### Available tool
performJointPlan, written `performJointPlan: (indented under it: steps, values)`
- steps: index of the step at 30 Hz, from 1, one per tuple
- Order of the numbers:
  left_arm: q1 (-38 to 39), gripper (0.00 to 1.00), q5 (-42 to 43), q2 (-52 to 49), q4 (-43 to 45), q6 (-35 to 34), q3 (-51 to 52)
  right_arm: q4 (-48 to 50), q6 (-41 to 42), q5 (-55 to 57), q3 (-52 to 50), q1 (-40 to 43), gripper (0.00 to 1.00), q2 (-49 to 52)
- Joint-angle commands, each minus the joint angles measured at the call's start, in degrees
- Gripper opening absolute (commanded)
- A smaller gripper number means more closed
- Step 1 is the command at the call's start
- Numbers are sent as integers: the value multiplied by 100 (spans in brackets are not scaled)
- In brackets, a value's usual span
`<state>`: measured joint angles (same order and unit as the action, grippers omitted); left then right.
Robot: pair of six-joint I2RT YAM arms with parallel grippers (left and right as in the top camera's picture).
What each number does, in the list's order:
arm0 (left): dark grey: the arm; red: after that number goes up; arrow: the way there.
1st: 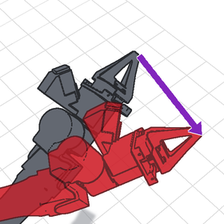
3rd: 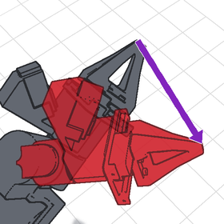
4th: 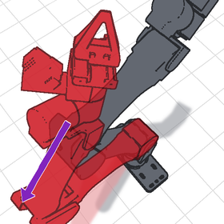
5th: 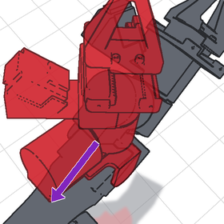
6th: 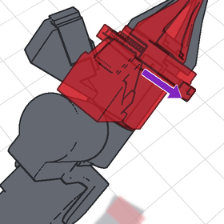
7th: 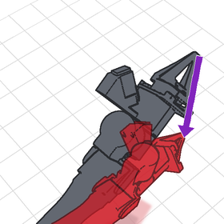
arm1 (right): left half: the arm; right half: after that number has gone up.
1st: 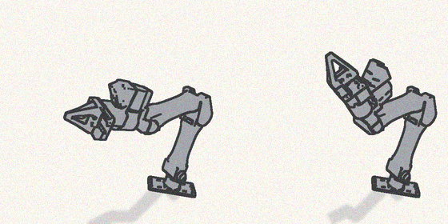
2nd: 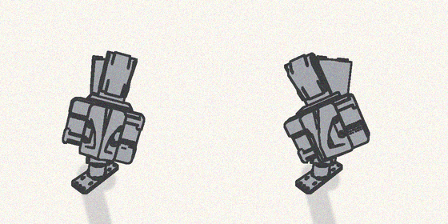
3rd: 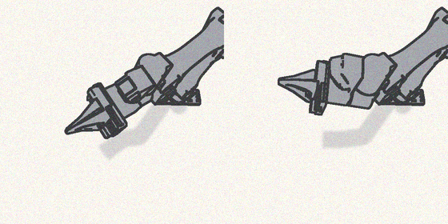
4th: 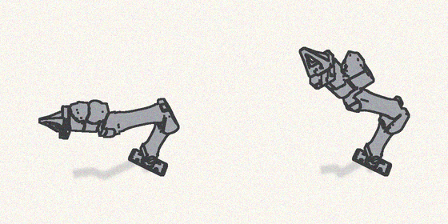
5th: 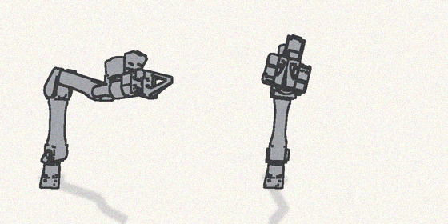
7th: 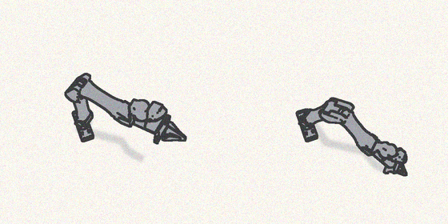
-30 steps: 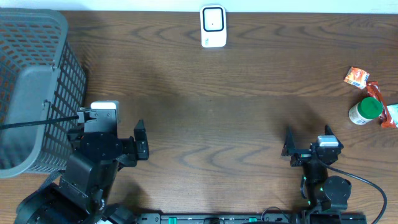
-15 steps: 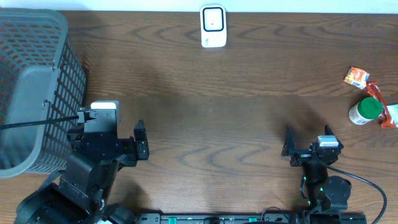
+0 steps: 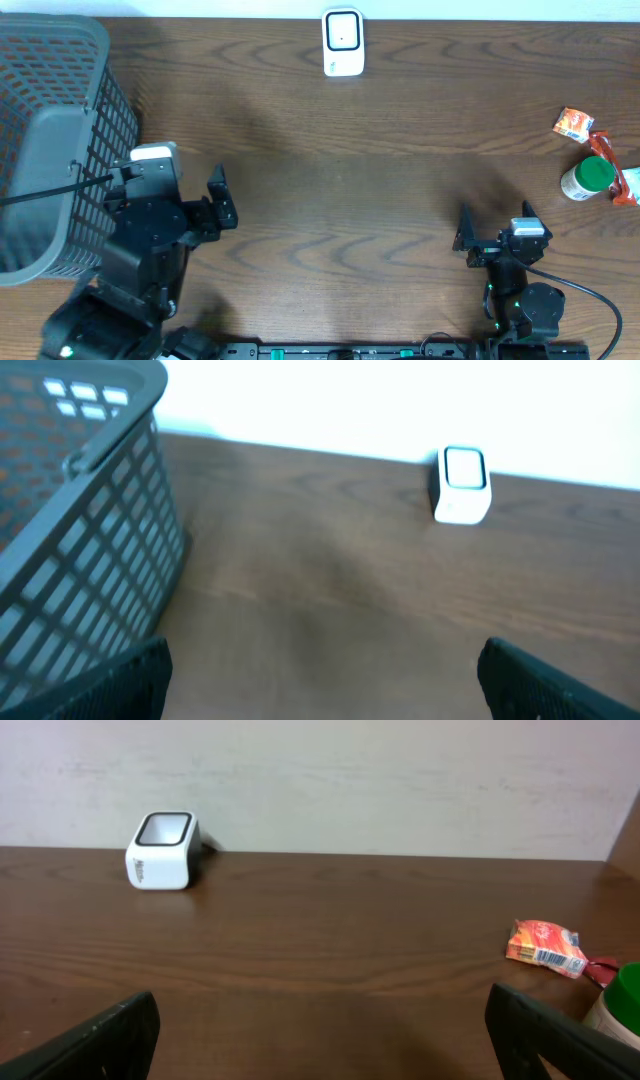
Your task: Scan the item barcode
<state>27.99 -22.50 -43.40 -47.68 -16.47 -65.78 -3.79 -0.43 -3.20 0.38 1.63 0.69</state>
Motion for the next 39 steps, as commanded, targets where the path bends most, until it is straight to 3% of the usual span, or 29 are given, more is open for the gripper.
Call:
performJointPlan:
  steps: [1, 8, 16, 29, 39]
  values:
    - [-153, 98, 129, 422, 549, 448, 717, -28, 42, 9, -7, -55, 99, -37]
    - [-669, 98, 505, 1685, 1987, 450, 2629, -28, 42, 9, -7, -55, 99, -37]
    - [-1397, 98, 1556, 3265, 3469, 1392, 4599, -28, 42, 9, -7, -55, 99, -37]
    - [-1685, 98, 1652, 4291, 4249, 2079, 6127, -28, 42, 9, -7, -55, 99, -37]
    - [-2068, 98, 1652, 4332, 4465, 2208, 6557, -28, 42, 7, -7, -55, 99, -37]
